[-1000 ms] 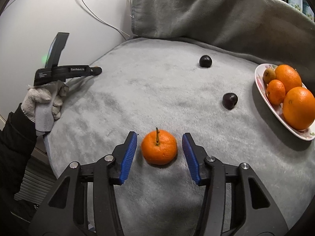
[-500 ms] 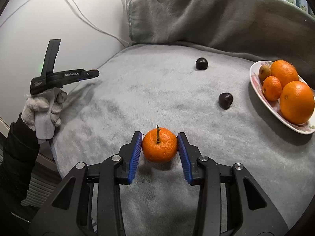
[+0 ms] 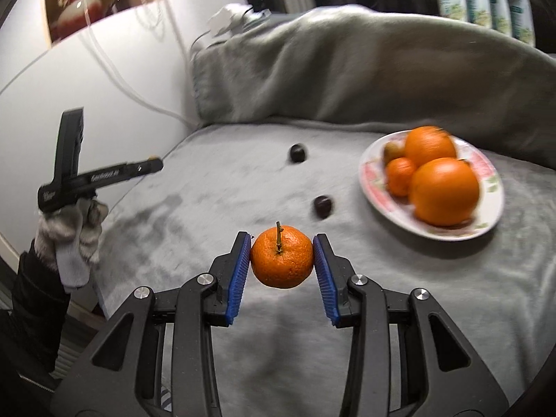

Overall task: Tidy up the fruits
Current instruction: 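Close the right gripper on the stemmed mandarin while the left gripper grasps the brown fruit, then carry the mandarin and brown fruit onto the plate and open both grippers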

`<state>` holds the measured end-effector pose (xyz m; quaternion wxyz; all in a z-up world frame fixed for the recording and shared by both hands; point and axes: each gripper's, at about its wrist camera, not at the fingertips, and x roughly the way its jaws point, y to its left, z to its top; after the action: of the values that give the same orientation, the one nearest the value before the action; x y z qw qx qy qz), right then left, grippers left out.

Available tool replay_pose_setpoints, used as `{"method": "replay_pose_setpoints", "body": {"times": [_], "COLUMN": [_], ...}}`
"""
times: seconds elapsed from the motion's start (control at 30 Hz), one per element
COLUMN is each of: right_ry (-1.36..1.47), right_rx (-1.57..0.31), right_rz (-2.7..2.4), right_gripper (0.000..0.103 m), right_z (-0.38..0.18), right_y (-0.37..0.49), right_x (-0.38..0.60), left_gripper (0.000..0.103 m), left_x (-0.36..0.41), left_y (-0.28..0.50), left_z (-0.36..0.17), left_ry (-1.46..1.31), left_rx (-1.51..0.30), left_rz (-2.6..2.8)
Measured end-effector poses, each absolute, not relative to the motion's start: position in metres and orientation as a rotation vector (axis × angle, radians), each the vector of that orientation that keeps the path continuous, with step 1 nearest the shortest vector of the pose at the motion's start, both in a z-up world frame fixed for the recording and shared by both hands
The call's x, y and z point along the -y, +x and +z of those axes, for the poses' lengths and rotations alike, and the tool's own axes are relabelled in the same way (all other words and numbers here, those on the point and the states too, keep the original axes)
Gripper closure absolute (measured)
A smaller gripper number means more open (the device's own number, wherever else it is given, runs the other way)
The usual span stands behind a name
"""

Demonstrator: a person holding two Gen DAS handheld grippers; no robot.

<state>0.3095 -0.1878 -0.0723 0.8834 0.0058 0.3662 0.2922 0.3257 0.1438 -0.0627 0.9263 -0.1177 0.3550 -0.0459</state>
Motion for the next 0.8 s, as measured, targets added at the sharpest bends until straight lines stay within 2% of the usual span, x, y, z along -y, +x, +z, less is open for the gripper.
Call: {"method": "replay_pose_setpoints", "body": {"times": [0.8], "right_ry": [0.107], "right_rx": [-0.66], "right_rz": [0.374], "right_gripper": [0.064], "right_z": [-0.047], "right_y": [0.349], "right_x": [0.297], "left_gripper": [0.079], "left_x": [-0.018], "left_y": [0.343], "left_z": [-0.048], "left_ry": [-0.176], "left_rx": [-0.73], "left_rz": [-0.382]}}
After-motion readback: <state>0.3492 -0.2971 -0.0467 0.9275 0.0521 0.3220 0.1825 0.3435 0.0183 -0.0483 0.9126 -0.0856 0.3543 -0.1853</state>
